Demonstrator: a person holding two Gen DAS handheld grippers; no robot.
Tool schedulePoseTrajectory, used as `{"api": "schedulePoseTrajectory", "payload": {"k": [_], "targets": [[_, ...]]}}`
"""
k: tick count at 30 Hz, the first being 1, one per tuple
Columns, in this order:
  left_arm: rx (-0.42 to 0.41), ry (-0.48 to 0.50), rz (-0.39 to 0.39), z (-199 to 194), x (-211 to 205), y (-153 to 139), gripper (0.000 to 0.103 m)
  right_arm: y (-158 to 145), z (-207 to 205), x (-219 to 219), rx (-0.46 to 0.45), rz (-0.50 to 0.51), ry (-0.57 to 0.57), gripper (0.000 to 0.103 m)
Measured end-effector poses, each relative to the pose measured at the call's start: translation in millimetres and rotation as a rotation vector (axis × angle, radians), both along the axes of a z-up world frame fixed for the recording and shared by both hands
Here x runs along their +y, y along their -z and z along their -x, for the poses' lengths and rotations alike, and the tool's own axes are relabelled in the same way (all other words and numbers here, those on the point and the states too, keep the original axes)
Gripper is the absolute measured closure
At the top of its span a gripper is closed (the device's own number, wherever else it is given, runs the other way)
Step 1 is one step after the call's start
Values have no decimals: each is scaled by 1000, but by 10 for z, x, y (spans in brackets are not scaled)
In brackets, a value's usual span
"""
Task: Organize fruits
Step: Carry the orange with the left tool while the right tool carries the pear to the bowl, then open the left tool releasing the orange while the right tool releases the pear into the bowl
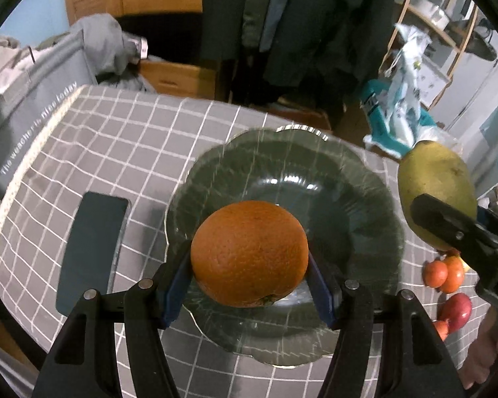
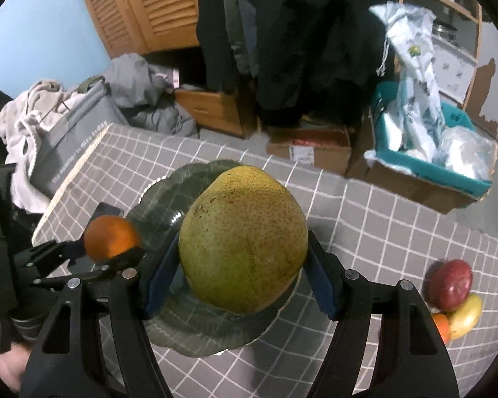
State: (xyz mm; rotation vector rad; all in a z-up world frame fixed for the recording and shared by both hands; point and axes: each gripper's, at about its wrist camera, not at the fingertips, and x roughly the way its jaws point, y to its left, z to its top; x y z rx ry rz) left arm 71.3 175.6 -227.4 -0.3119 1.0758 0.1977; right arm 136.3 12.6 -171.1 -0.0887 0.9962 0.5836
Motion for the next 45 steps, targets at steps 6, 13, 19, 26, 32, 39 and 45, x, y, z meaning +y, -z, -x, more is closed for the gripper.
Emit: {"api": "schedulePoseTrajectory", "payload": {"k": [6,13,19,26,32,39,45], "targets": [[70,-7,22,-69,20,291,37,187,-31,17,38,13,-5,31],[113,-20,30,-89,40,446,37,297,-43,44,57,30,-14,31],[153,-16,40,-111,47,556,37,358,-57,89,72,34,-18,31],[143,-7,32,-125,18,530,23,372,-74,132,81,31,-22,31],[91,-40,29,-72,112,343,16,408,-92,145,95,22,-19,31],[52,-110,34,64,297,166,16,504,-75,241,109,48,-40,31],[31,-143,30,208,422,77,16,632,-21,399,126,105,-73,31]]}}
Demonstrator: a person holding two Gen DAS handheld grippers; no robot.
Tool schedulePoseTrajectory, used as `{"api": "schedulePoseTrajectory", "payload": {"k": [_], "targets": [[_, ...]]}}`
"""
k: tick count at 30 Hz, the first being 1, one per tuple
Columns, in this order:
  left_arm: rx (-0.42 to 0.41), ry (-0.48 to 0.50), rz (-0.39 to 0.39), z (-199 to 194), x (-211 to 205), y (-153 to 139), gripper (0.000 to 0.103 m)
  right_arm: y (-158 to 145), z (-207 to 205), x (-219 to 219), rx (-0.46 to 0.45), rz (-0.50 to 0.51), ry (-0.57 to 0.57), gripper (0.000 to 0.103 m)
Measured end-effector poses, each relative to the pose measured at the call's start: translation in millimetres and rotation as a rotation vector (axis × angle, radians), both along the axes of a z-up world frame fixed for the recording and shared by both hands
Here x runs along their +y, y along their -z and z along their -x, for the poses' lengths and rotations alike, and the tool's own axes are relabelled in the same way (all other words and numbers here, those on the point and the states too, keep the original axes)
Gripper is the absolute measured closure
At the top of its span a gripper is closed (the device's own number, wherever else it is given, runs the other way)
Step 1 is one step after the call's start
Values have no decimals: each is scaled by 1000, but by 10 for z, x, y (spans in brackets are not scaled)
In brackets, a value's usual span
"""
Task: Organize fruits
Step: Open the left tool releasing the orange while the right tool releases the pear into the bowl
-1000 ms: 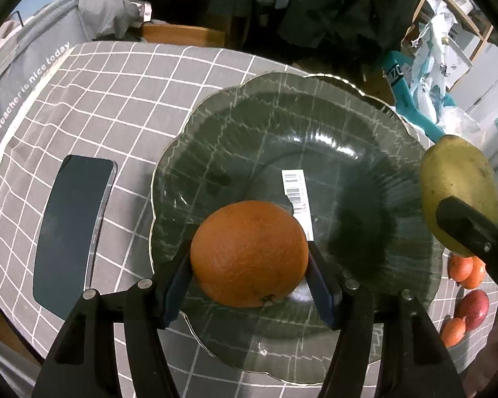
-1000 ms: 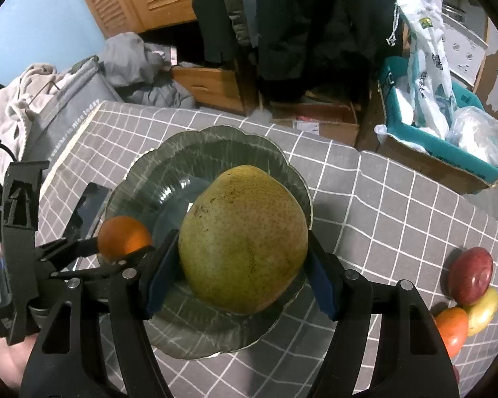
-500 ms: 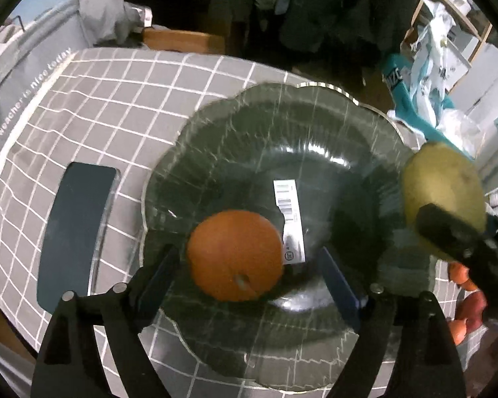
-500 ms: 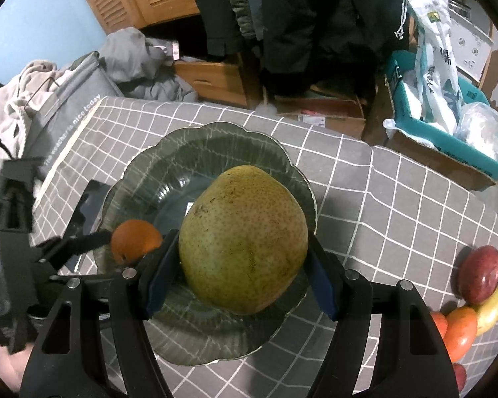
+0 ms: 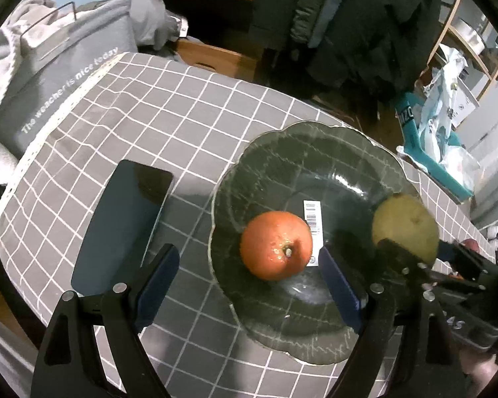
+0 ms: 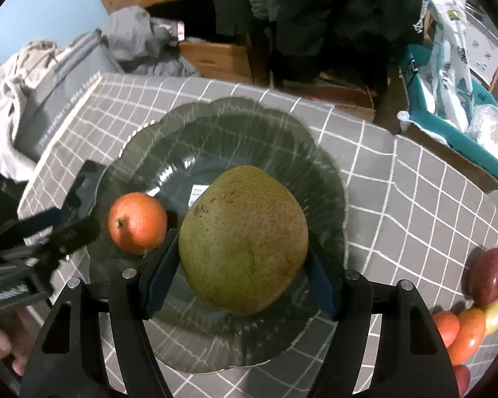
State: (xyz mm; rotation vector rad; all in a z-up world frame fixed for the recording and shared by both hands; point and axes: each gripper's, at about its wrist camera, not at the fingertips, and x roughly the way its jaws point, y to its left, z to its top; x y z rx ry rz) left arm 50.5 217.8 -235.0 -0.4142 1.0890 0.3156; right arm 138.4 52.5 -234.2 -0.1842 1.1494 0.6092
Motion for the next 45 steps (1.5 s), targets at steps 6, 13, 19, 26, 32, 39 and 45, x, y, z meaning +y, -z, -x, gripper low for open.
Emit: {"api": "schedulePoseTrajectory", "payload": {"k": [6,13,19,26,32,39,45], "targets": [[7,-6,4,80,28,5,16,109,36,88,20,43,-22,31],[-3,-31,4,161,85,-44,16,237,52,143,61,98,-30,31],[-11,-22,0,161,87,-89,16,210,103,175,19,108,-46,26],[-33,-15,13,183,41,-185,16,-81,56,100,-41,39,-14,18],[-63,5,-2,200,-42,-348,16,-331,48,-25,-91,20,27,18],[-104,53,-25,225,-225,-587,16,-733,133,-248,-194,10,60,18],[-153,95,-55,269,-409,-829,16,-1118,283,-440,-295,-11,76,18]]}}
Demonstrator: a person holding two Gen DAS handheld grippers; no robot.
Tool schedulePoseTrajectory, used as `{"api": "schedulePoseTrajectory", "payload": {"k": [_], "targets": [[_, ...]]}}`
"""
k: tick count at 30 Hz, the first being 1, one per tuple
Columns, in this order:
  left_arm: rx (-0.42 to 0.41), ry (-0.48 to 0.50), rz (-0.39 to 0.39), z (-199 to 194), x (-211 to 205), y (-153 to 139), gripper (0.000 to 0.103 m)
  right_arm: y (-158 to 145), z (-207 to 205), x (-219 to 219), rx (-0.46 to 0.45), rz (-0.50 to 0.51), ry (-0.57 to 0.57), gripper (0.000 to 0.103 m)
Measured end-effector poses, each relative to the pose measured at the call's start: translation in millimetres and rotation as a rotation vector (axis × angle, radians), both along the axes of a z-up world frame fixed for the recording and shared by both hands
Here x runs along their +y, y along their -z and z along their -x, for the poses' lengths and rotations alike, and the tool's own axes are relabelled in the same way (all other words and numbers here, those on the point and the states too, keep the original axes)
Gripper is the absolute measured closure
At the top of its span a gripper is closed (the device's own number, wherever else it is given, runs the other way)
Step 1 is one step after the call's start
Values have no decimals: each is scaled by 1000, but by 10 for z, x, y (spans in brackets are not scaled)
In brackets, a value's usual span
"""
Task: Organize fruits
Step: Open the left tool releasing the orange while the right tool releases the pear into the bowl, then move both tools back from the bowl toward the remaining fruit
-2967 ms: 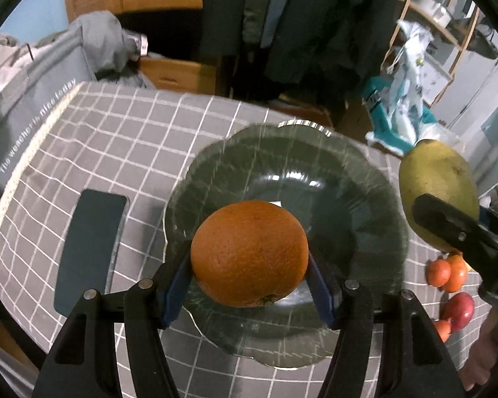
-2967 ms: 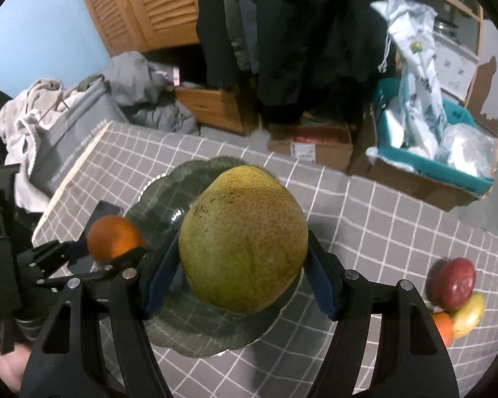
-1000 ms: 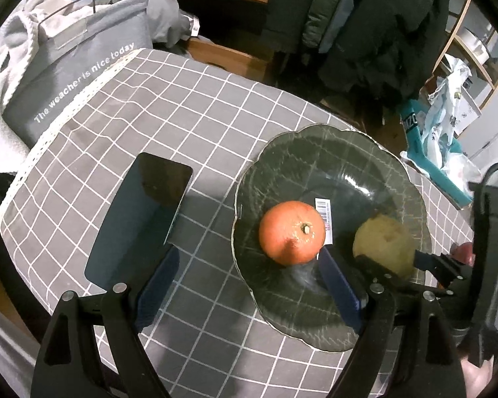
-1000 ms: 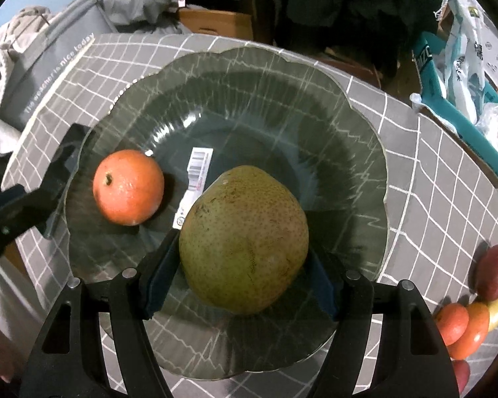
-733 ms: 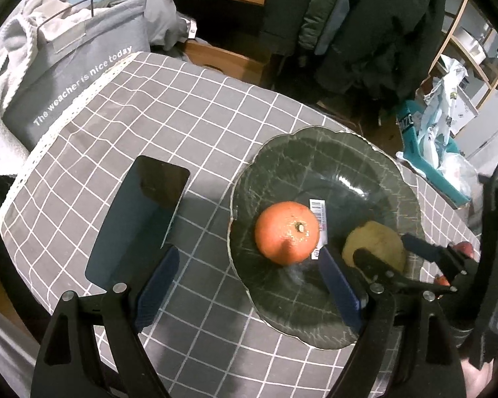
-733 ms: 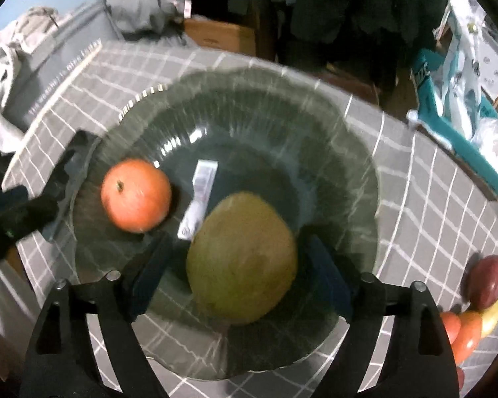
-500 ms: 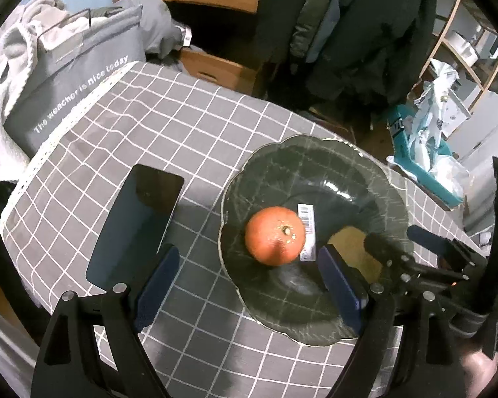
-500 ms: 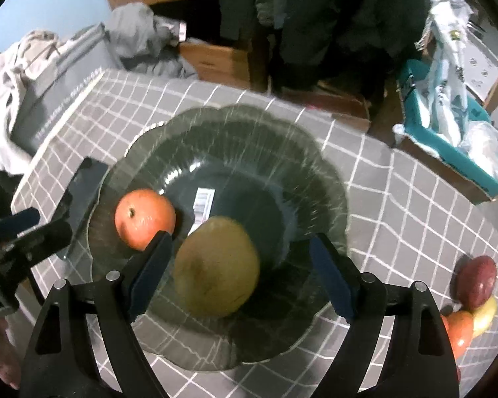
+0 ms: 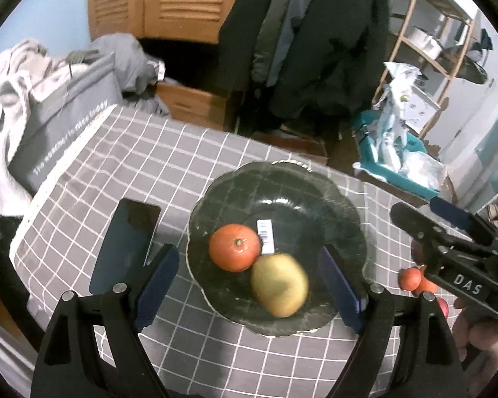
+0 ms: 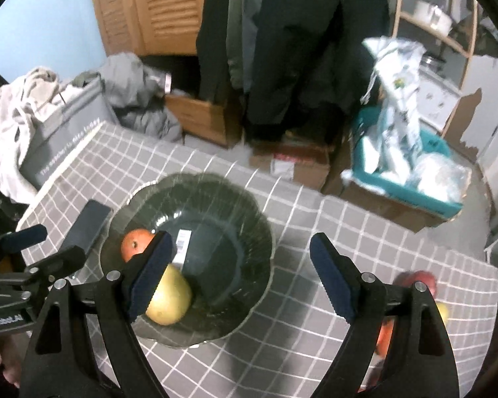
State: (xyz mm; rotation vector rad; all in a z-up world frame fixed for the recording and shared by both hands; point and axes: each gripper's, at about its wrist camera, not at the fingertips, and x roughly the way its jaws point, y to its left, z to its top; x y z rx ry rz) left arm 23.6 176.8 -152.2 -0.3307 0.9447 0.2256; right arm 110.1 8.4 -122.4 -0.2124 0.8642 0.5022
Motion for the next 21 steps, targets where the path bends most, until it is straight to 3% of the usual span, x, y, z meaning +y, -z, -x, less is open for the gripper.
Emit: {"api": "schedulePoseTrajectory", "payload": {"k": [11,21], "targets": [[-103,36,-25,177,-200,-476,16,-611,356,-369,-144,-46,0,15],[-177,99,-42,264,-494,-794,15,-976,662,-857,-243,-75,33,14]]}}
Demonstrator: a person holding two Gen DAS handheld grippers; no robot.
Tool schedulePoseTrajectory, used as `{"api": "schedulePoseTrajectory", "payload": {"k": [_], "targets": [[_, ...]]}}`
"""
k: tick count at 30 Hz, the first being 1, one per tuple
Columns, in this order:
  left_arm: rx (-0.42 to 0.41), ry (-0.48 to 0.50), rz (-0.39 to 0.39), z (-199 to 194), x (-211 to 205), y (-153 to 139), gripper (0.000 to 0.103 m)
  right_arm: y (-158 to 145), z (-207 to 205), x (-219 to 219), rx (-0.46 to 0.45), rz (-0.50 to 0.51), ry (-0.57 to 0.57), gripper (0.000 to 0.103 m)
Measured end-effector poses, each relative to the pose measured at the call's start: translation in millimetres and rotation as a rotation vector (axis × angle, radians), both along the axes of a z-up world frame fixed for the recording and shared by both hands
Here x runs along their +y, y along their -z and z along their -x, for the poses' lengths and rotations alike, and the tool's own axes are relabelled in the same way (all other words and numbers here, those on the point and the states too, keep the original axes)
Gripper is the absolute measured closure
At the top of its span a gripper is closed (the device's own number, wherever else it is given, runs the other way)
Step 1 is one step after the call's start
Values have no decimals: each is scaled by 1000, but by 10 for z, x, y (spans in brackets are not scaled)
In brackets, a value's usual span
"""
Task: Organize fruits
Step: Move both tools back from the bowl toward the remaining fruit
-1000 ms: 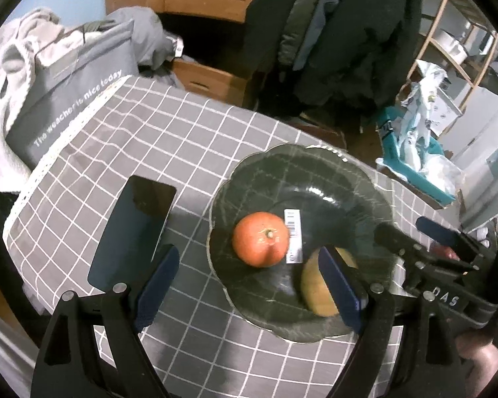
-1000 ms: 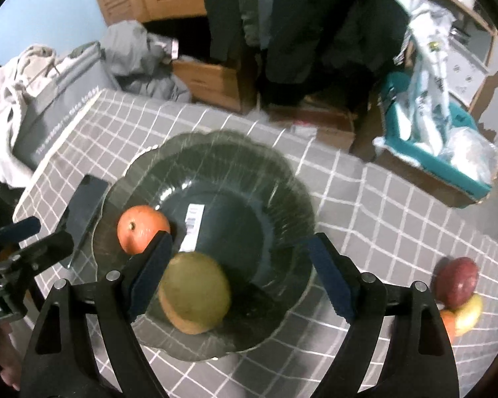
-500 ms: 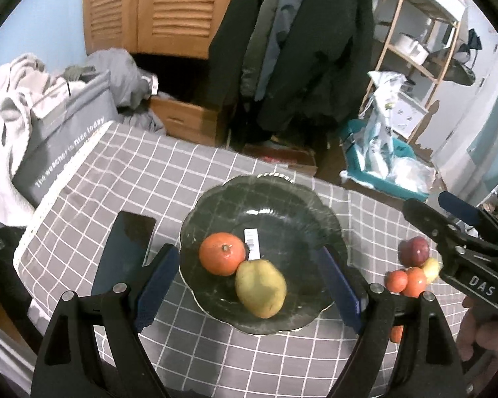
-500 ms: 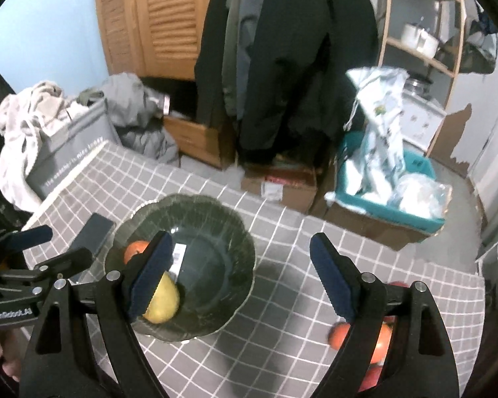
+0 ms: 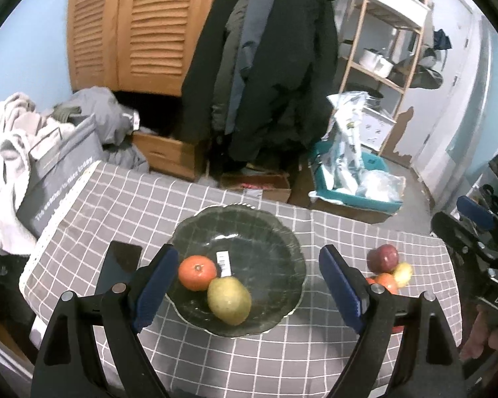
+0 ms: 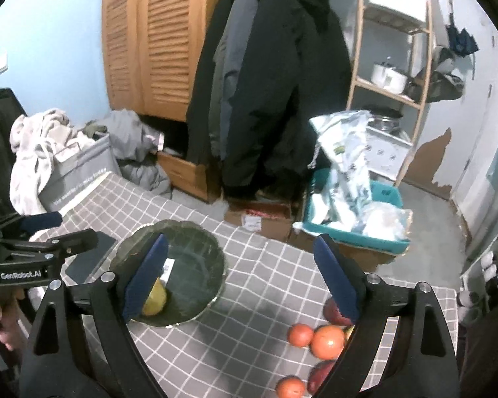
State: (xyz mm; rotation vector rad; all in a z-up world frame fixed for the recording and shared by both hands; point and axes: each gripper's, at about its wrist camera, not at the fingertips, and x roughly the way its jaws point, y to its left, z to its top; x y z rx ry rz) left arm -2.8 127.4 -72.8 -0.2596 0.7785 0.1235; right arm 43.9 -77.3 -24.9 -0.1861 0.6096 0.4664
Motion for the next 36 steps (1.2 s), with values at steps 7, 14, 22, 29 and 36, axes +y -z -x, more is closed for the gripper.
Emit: {"api": "schedulePoseTrajectory", "payload": {"k": [7,14,22,29,36], "targets": [[-39,52,-13,21,-247,-163,12,-160,133,-389,-30,-15,45,13],[-71,108,-23,13,-543,-290,5,-268,250,-788,-54,-29,97,13],[-99,180,-38,-23,-890,-393,1,-257,308,-1261,-52,-47,179,13],[-87,238,-30,-122,-1177,-390,1,-107,315,-1630,-10,-59,258,13],[-71,278,-49,-200,-1441,-349,1,12,315,-1848,23,-61,291,13]]}}
